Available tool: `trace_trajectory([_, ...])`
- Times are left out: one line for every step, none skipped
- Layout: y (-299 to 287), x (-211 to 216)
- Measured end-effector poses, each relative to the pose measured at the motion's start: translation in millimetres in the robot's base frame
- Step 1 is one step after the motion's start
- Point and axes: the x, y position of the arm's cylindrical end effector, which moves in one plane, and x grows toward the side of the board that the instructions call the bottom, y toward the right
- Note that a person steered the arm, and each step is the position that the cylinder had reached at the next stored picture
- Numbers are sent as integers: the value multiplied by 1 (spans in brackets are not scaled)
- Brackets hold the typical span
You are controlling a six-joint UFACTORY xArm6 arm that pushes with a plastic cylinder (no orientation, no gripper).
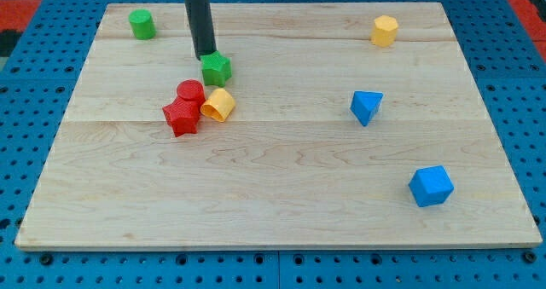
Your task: Push the green star into the red circle
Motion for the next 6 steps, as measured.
trace_trajectory([-5,10])
trace_trajectory([-5,-21])
trace_trajectory([27,-25])
trace_trajectory([25,0])
trace_trajectory([7,38])
trace_trajectory([-7,7])
